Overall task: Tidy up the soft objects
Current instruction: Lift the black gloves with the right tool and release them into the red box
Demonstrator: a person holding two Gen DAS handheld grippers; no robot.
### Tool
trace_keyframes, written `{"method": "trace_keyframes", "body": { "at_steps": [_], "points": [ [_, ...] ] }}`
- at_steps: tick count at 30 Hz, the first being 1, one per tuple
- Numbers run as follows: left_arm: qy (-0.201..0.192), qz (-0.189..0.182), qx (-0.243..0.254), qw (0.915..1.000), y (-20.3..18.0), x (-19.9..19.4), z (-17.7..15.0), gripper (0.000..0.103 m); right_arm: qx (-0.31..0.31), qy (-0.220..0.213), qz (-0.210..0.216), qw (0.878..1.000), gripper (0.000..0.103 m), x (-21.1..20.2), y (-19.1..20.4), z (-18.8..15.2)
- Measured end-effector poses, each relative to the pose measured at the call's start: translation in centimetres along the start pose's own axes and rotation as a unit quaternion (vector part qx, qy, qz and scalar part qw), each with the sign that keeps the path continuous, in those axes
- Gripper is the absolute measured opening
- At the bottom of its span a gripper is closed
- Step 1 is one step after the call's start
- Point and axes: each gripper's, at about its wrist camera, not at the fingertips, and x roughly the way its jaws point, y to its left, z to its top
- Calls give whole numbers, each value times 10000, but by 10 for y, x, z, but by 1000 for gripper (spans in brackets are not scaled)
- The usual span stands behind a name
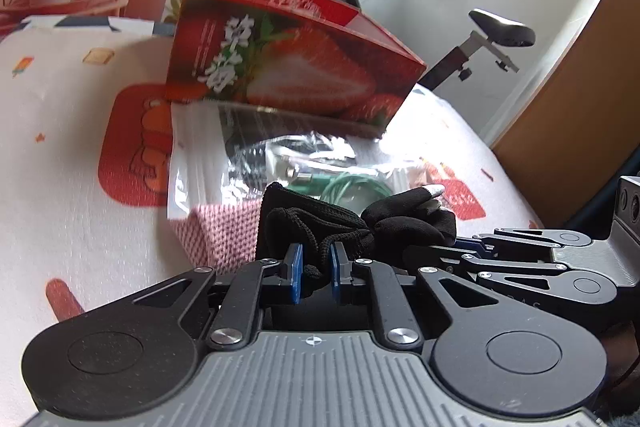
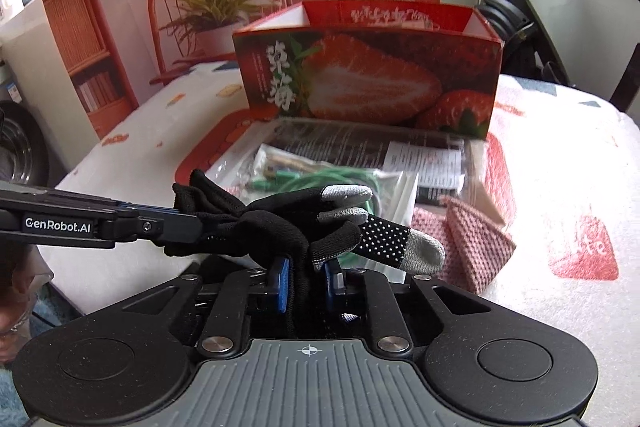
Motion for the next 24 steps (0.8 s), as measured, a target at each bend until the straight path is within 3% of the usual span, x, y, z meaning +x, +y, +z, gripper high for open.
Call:
{"method": "trace_keyframes", "body": {
  "at_steps": [10,24],
  "points": [
    [-483,4,220,9986,-13,-18,31,15,-144,-456,-46,9988,15,-10,-1,34],
    [-1173,63,258,9927,-19,-7,147,15,-562,-1266,-218,9901,15,1,-13,151]
  ]
}}
